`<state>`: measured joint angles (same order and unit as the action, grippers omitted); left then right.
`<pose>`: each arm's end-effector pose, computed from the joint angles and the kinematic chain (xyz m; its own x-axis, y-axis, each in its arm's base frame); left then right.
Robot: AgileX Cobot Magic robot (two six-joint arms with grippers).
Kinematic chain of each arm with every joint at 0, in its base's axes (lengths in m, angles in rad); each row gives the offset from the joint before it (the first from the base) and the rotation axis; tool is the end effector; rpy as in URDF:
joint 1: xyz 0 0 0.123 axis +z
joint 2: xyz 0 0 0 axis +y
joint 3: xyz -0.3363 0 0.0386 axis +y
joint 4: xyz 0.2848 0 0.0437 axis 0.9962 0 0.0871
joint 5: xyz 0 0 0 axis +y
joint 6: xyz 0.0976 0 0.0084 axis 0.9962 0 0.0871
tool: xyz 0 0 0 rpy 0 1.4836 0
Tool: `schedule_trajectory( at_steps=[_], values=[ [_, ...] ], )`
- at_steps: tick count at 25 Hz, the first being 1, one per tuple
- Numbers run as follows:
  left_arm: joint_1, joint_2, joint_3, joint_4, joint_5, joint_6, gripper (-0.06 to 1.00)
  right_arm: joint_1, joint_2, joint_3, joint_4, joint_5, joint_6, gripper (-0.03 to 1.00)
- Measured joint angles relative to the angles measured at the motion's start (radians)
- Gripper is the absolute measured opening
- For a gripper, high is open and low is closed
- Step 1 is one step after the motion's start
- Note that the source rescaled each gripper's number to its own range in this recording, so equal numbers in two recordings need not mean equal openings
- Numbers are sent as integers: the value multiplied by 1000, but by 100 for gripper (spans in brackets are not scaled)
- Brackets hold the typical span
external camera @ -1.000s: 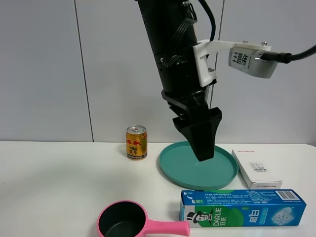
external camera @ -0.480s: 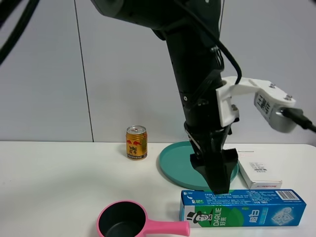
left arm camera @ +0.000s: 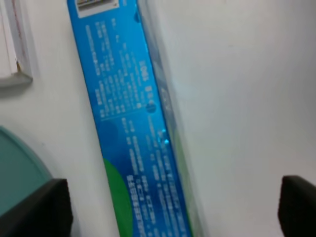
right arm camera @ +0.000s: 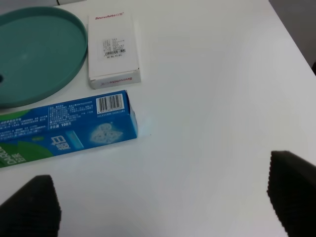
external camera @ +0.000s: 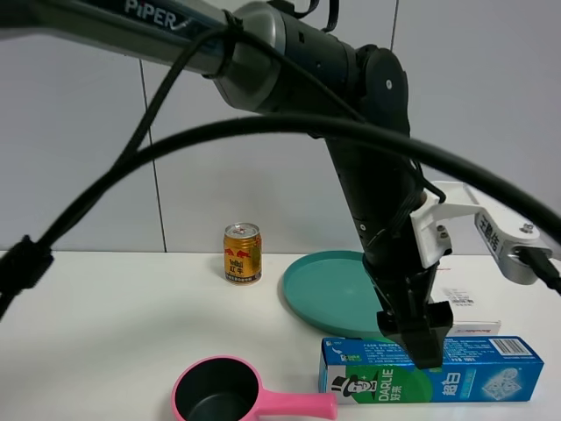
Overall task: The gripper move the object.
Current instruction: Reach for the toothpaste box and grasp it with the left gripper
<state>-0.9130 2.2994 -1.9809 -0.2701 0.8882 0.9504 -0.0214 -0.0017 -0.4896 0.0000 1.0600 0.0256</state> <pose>0.3386 -0.4715 0.2150 0.1947 0.8706 -0.4519 0.9750 -0.1216 0.1858 -0.0191 0.0004 0.2884 -0.4623 0.0355 -0.8860 0.0332 0.9992 0.0227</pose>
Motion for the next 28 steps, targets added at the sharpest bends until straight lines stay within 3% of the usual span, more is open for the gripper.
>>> schedule_trajectory(
  at_steps=[8,16,26,28],
  values=[
    [29,130,-120,-13,57,-59,100,0,0,0,-5,-1,0,100],
    [41,194,-129,0,63,-118,100,0,0,0,-5,-1,0,100],
    [41,216,-129,12,39,-124,100,0,0,0,-5,-1,0,100],
    [39,216,-129,16,34,-124,94,0,0,0,-5,-1,0,100]
  ],
)
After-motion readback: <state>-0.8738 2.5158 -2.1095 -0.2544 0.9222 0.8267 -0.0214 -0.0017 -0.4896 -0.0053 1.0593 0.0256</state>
